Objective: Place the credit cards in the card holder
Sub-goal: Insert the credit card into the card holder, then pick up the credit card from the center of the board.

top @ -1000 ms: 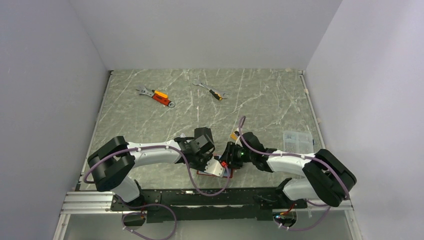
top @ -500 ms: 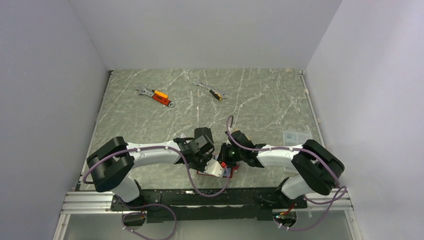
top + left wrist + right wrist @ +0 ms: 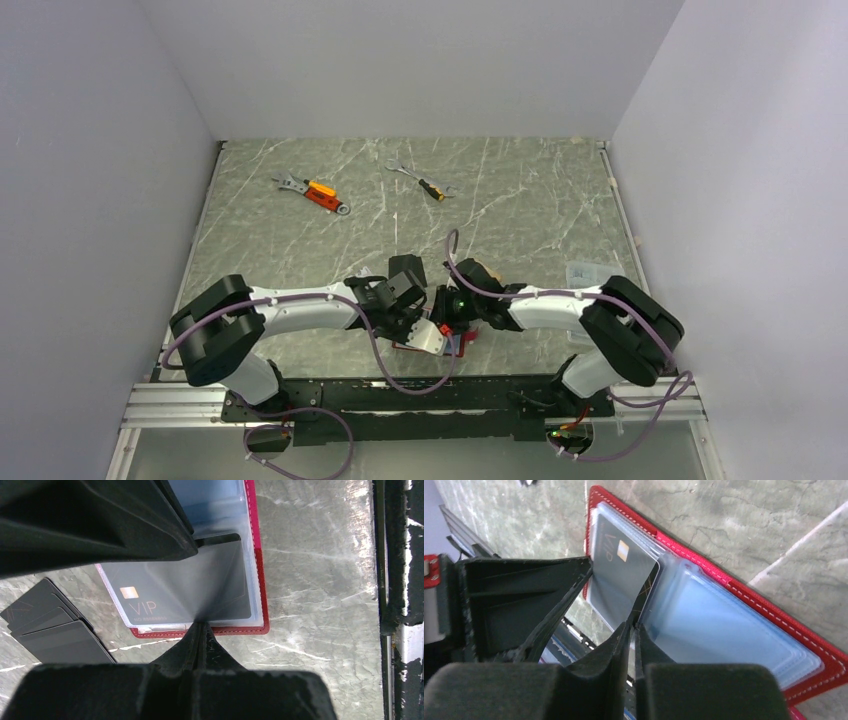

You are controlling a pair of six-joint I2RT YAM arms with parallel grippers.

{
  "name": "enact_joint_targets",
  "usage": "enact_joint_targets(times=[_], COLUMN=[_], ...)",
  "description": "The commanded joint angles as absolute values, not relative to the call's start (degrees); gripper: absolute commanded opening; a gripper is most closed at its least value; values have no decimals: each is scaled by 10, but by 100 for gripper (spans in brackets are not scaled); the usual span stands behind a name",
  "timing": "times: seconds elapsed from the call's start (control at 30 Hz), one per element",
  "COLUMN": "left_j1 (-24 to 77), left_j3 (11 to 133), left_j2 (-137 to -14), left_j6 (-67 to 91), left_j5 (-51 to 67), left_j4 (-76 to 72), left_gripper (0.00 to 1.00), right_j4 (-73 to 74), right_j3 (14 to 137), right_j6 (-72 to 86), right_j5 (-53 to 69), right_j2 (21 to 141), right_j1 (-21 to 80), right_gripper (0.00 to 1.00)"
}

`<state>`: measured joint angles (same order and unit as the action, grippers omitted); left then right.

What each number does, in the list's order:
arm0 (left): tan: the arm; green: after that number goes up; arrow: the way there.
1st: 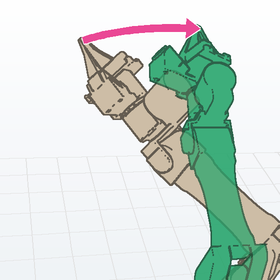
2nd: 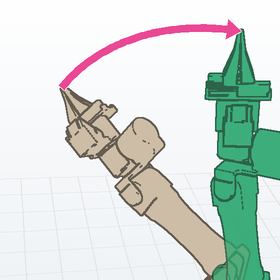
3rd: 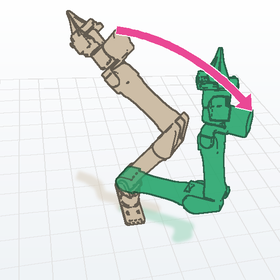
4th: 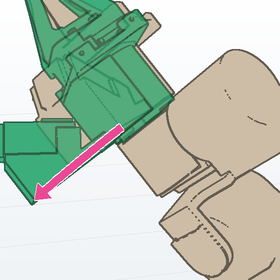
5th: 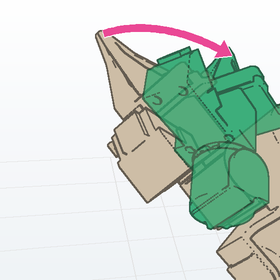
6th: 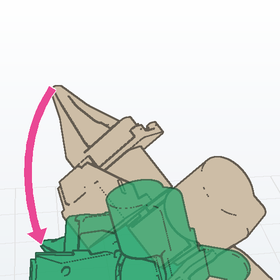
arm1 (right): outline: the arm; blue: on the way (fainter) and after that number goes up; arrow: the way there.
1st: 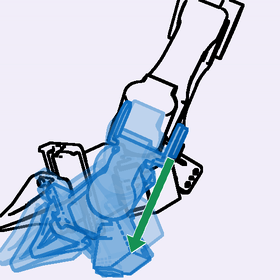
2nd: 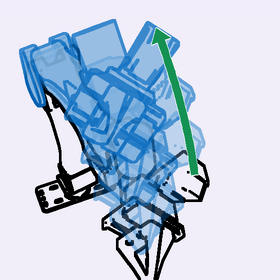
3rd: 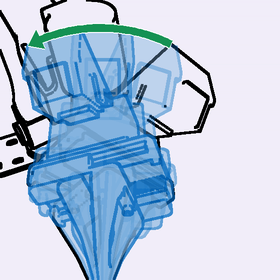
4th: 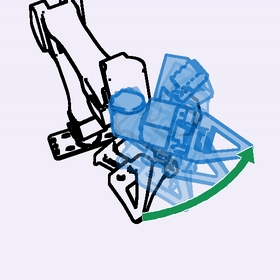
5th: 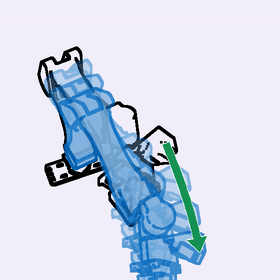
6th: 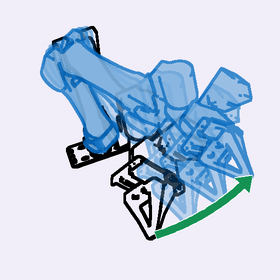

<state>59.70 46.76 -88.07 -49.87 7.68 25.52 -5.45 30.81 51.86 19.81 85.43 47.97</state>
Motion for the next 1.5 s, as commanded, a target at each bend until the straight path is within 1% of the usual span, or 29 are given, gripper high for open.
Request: enact_joint_targets(times=[0.0,0.03,0.47,0.5,0.6,0.7,0.87,0.93,1.0,1.03,1.23,1.4,1.43,1.47], left_j1=[598,598,598,598,598,596,568,545,528,525,520,520,520,520], left_j3=[440,439,441,441,440,440,450,464,472,475,535,646,670,694], left_j2=[-882,-878,-868,-866,-858,-847,-833,-822,-808,-799,-778,-815,-823,-830], left_j6=[-495,-492,-483,-483,-483,-486,-488,-488,-491,-494,-489,-472,-467,-465], left_j5=[81,78,81,81,79,78,95,107,104,95,66,39,32,19], left_j4=[280,278,267,268,270,276,297,309,318,320,346,358,359,359], left_gripper=[0,0,0,0,0,0,1,8,21,24,29,27,29,39], right_j4=[-60,-61,-87,-87,-72,-52,17,56,104,122,226,249,246,244], right_j3=[290,285,340,341,343,339,344,353,376,389,479,526,529,531], right_j6=[512,514,505,504,498,494,473,457,437,427,361,319,314,310], right_j5=[211,209,241,242,239,239,241,243,238,237,182,138,146,146], right_j2=[801,796,883,882,869,847,790,760,732,721,718,751,759,767], right_j1=[470,469,481,481,480,476,445,420,390,373,261,186,171,161], right_gripper=[4,0,0,2,14,22,42,50,55,57,62,65,65,65])
